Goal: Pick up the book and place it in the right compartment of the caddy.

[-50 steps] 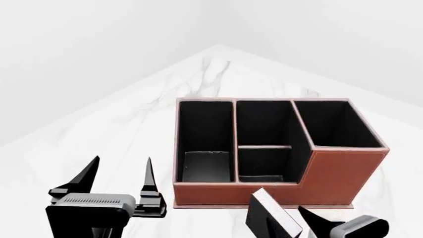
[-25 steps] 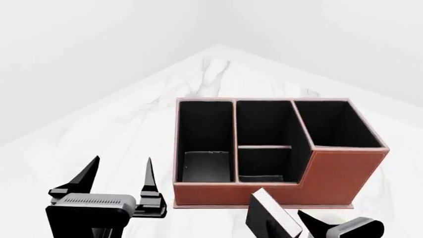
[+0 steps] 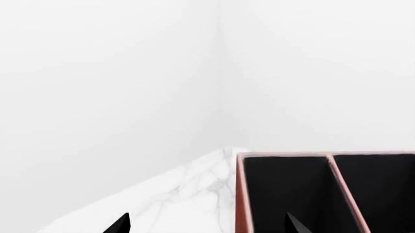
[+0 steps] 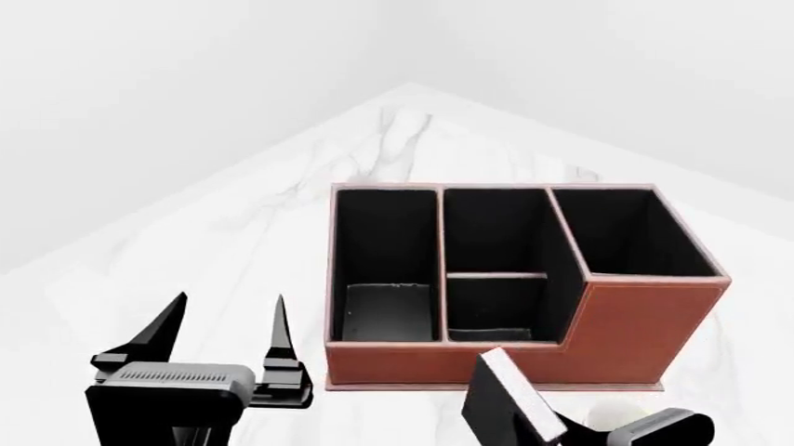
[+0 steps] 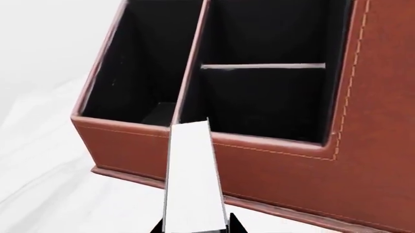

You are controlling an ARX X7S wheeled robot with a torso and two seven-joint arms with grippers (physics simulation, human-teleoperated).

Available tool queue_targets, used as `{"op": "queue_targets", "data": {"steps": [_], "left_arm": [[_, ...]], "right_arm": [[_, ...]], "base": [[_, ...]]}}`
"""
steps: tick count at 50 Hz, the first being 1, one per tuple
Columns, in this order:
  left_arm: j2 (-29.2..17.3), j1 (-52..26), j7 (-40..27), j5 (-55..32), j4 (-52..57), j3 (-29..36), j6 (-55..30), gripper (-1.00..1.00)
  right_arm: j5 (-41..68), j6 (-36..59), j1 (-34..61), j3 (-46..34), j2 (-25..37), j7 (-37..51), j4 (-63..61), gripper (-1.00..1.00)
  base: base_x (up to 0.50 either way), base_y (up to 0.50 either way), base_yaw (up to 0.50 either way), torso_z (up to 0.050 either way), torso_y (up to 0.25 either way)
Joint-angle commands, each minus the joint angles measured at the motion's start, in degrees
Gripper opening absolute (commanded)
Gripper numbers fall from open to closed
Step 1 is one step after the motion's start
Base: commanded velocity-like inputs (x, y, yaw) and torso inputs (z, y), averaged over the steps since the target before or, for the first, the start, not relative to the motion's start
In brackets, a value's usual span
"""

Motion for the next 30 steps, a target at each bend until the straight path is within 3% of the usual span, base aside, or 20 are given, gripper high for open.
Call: {"op": "queue_targets", "data": {"steps": [1, 18, 30], "left_arm": [[-0.1, 0.0, -0.1, 0.0, -0.3, 0.2, 0.3, 1.00], [-0.4, -0.1, -0.6, -0.4, 0.1, 0.2, -0.1, 1.00], [-0.7, 0.0, -0.8, -1.0, 0.3, -0.3, 0.1, 1.00]], "right_arm": [[-0.3, -0.1, 0.1, -0.5, 0.0, -0.2, 0.2, -1.00], [0.2, 0.0, -0.6, -0.2, 0.8, 0.1, -2.1, -1.00], [3.6, 3.8, 0.1, 2.5, 4.3, 3.3, -11.2, -1.00]], "base": [[0.00, 0.00, 0.00, 0.000, 0.000], [0.00, 0.00, 0.00, 0.000, 0.000], [0.00, 0.00, 0.00, 0.000, 0.001]]}}
